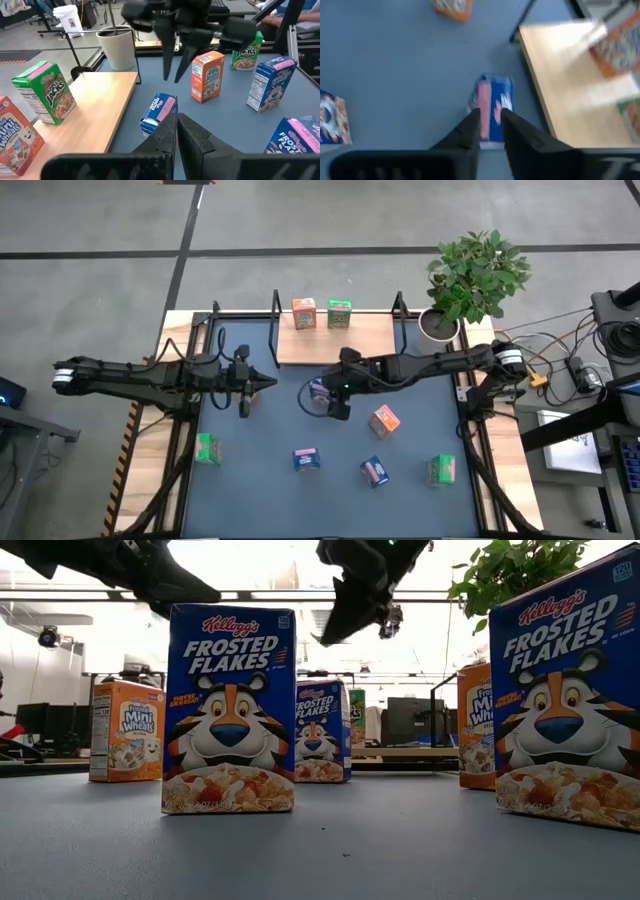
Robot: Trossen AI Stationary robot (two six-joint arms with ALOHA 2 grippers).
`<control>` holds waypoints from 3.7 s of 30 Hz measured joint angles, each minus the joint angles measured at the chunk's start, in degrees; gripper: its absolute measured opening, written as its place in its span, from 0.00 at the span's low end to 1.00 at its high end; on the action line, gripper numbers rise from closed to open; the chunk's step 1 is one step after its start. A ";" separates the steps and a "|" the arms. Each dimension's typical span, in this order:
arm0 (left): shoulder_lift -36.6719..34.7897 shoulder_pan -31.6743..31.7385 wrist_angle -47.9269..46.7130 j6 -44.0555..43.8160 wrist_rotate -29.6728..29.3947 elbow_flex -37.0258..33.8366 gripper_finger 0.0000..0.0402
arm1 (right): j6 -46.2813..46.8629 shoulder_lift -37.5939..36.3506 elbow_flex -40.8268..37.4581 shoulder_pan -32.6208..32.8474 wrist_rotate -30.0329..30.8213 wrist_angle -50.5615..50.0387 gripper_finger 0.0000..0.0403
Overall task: Stack cereal on shelf
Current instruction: Put the top center blue cereal box on the shelf
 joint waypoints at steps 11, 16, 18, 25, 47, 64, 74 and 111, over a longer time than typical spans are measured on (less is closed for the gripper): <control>0.05 0.01 0.49 0.53 0.00 0.00 0.00 | 2.44 0.63 -4.08 -1.25 0.08 1.86 0.65; 0.05 0.00 0.72 1.39 0.00 -0.02 0.00 | 2.44 0.63 -7.17 -1.72 0.06 6.23 0.78; 0.05 -0.01 1.16 1.41 0.00 -0.02 0.00 | 2.50 0.63 -8.29 -1.87 -0.67 7.57 0.80; 0.09 0.01 1.67 1.67 0.00 -0.02 0.00 | 1.88 2.04 -11.21 -2.40 -1.83 12.36 0.76; 0.42 0.00 1.73 1.67 0.00 -0.07 0.00 | -0.99 0.79 -6.98 -3.58 -2.16 5.42 0.31; 0.42 -0.01 2.27 3.44 -0.02 -0.07 0.00 | -3.51 -13.80 -12.56 -20.84 3.79 -3.34 0.31; 0.44 -0.01 2.79 4.47 -0.02 -0.07 0.00 | -4.46 -14.69 -20.80 -24.80 3.66 6.91 0.43; 0.44 0.00 3.02 7.48 0.00 -0.07 0.00 | -0.50 -15.34 -21.22 -24.05 4.08 10.53 0.02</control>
